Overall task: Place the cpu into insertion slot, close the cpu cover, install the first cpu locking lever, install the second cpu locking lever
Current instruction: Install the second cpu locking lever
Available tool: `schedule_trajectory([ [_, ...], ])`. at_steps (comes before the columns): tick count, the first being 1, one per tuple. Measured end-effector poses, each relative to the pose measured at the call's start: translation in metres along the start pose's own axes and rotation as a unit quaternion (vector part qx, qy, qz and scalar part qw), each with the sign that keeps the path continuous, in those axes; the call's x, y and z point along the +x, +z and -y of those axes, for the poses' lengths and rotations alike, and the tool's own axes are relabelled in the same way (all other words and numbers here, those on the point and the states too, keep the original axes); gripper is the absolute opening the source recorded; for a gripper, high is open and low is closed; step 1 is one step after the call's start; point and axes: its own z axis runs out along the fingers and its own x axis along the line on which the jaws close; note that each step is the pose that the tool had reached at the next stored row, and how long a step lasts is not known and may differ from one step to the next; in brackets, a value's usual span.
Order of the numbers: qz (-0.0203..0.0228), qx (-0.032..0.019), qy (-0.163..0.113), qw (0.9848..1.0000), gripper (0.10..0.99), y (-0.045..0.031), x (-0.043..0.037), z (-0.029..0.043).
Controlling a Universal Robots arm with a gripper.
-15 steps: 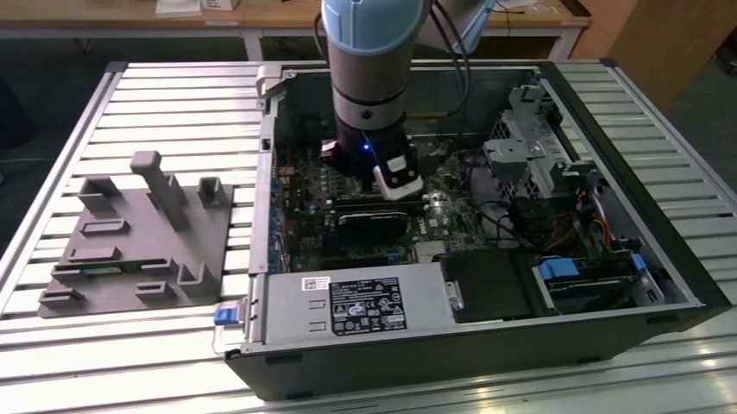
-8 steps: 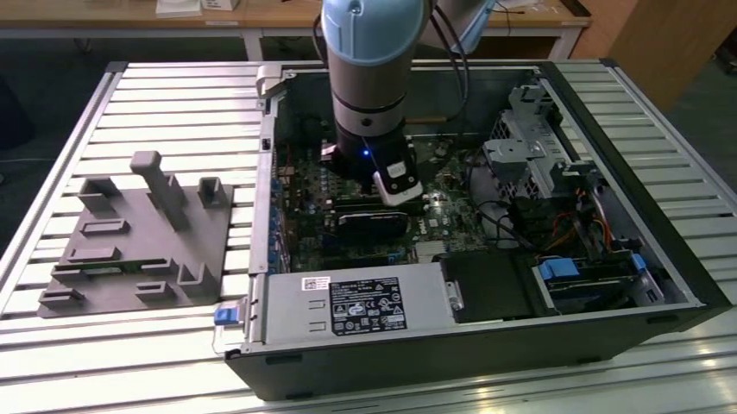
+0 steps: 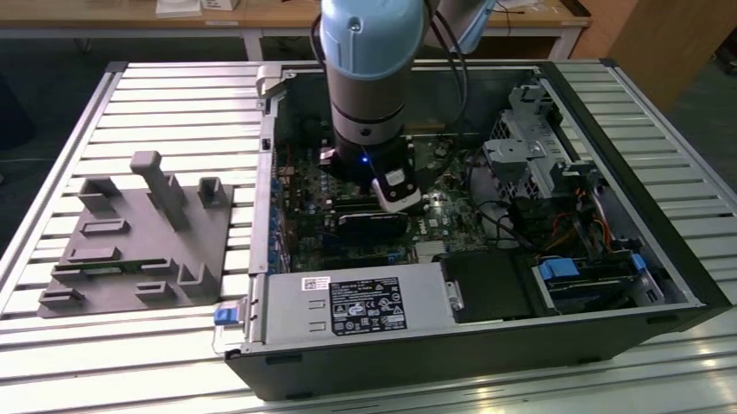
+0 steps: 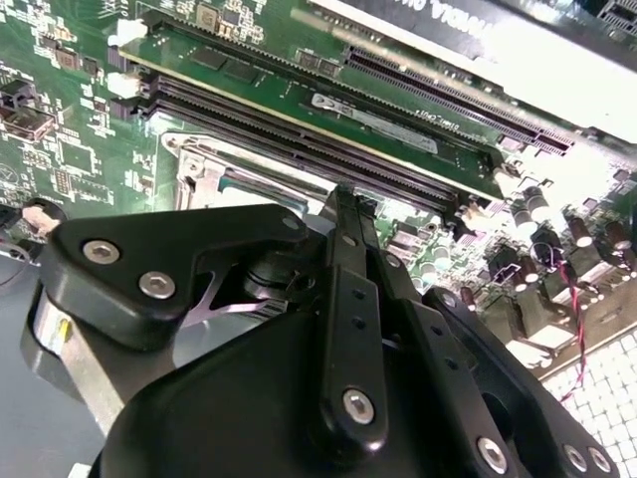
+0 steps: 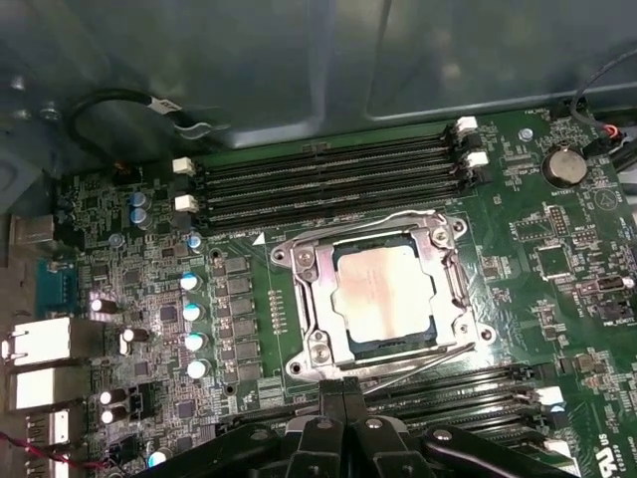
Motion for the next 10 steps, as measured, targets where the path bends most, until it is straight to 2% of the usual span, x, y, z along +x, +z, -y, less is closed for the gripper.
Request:
schedule_trajectory([
  [5, -0.0017, -0.0076, -0.001, 1.0000, 0.106, 0.0036, 0.0056, 0.0034],
  [10, -0.0026, -0.0121, -0.001, 0.9999, 0.106, 0.0078, 0.0089, 0.0053],
])
